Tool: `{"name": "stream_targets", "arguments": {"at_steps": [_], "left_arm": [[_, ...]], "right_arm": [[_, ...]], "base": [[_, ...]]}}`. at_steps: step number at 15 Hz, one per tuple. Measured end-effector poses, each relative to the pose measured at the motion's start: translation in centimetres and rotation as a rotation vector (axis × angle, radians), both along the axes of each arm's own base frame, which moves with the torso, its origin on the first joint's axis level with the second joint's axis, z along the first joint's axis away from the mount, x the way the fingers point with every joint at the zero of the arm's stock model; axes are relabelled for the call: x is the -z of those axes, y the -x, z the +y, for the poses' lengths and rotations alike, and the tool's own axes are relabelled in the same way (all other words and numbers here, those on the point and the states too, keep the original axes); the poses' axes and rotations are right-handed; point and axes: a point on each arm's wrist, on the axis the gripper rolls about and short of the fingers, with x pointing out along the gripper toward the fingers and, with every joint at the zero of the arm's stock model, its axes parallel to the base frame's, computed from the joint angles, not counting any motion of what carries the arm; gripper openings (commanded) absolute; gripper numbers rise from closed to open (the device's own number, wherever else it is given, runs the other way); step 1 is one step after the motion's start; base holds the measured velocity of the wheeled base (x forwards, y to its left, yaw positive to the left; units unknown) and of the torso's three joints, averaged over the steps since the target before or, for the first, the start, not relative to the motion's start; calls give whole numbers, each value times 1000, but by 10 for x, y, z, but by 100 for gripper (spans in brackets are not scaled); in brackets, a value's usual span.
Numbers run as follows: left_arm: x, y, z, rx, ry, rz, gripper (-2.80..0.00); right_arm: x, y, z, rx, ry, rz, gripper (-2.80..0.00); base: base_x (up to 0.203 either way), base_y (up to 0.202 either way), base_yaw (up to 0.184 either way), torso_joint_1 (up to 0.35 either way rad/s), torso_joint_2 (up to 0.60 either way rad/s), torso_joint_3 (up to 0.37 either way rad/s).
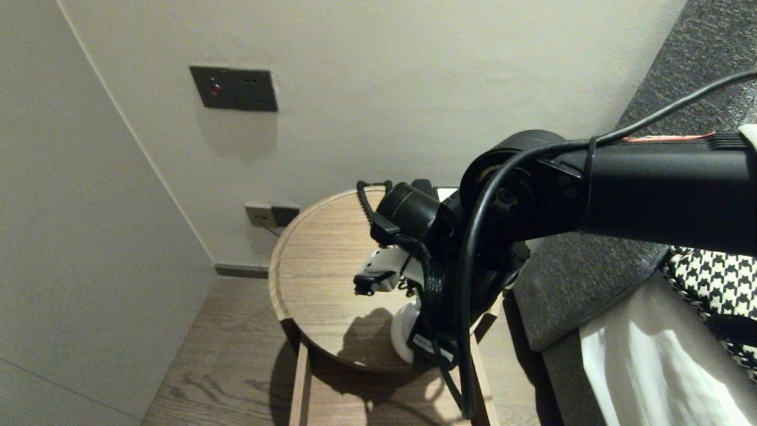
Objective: Take the remote control out of the drawer one by one and place them on the table
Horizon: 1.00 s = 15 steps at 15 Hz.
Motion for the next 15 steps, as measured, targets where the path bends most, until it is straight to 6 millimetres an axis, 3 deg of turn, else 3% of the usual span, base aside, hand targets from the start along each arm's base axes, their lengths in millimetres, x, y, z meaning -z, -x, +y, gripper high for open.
{"name": "stream_targets", "arguments": {"at_steps": [11,15], "left_arm": [[0,0,0,0,0,0,-280],[0,0,0,0,0,0,-280]], "right_arm": [[-13,2,1,-12,-65,-63,-280],[-22,14,-12,-10,-20,-20,-280]], "base": [[0,0,0,0,0,0],[0,0,0,0,0,0]]}}
